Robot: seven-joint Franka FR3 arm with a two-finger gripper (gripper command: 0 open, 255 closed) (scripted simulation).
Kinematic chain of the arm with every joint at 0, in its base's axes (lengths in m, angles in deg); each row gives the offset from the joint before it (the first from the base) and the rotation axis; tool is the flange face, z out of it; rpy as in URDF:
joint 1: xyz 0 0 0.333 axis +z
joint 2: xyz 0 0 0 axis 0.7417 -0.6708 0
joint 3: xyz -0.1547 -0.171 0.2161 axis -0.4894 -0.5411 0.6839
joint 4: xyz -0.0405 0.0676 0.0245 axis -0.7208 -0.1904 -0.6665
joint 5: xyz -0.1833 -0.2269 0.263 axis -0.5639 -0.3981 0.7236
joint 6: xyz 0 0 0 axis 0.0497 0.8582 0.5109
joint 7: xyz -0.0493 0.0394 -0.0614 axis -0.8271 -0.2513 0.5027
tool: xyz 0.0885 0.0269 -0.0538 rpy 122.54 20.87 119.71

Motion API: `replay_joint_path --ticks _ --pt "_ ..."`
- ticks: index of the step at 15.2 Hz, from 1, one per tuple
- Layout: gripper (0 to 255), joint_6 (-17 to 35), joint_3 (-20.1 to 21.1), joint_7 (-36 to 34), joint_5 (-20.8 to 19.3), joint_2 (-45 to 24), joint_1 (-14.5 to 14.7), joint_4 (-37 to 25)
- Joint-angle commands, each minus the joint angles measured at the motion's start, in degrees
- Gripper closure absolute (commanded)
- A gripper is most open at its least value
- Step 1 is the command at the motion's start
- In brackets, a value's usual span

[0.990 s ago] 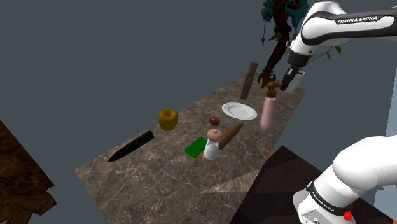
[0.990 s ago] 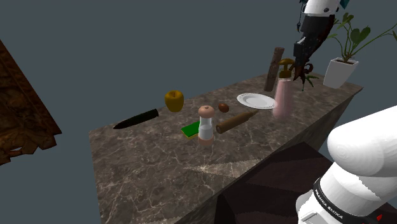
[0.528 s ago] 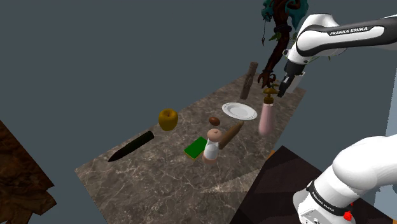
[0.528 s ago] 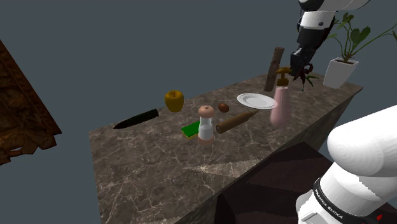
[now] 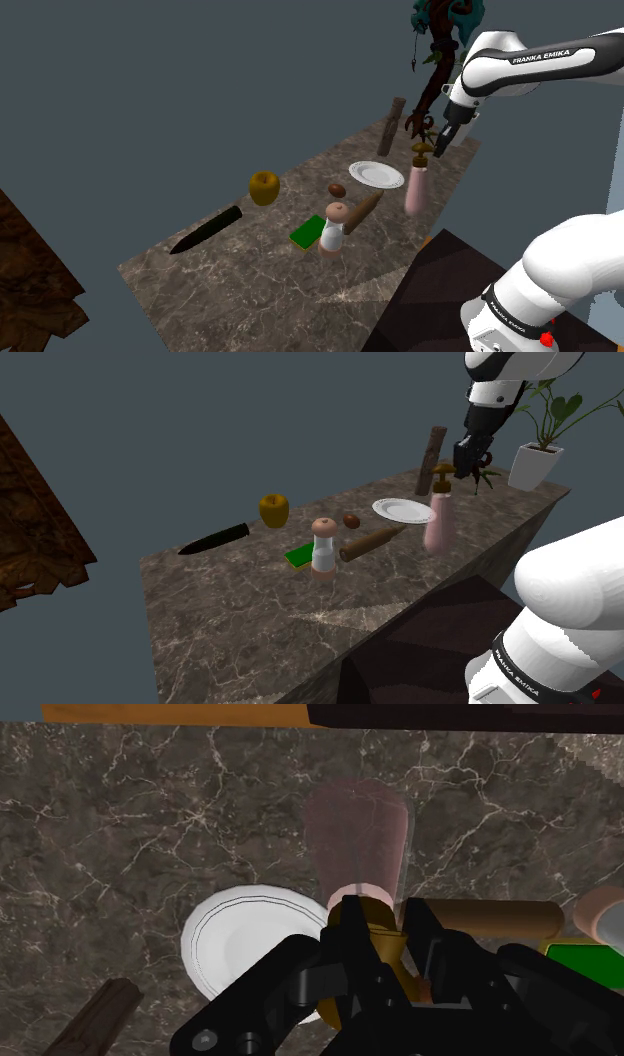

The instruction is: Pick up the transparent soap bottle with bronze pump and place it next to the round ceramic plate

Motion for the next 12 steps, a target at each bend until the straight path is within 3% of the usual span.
replay_joint_path --ticks 1,2,3,8,12 --pt "255 0.0 0.0 0.0 0.0 0.0 0.0 0.0" --pt "255 0.0 0.0 0.0 0.0 0.0 0.0 0.0" --pt "0 0.0 0.0 0.0 0.0 0.0 0.0 0.0" --pt "0 0.0 0.0 0.0 0.0 0.0 0.0 0.0" --pt "0 -7.6 0.5 0.0 0.2 1.5 0.1 -6.2"
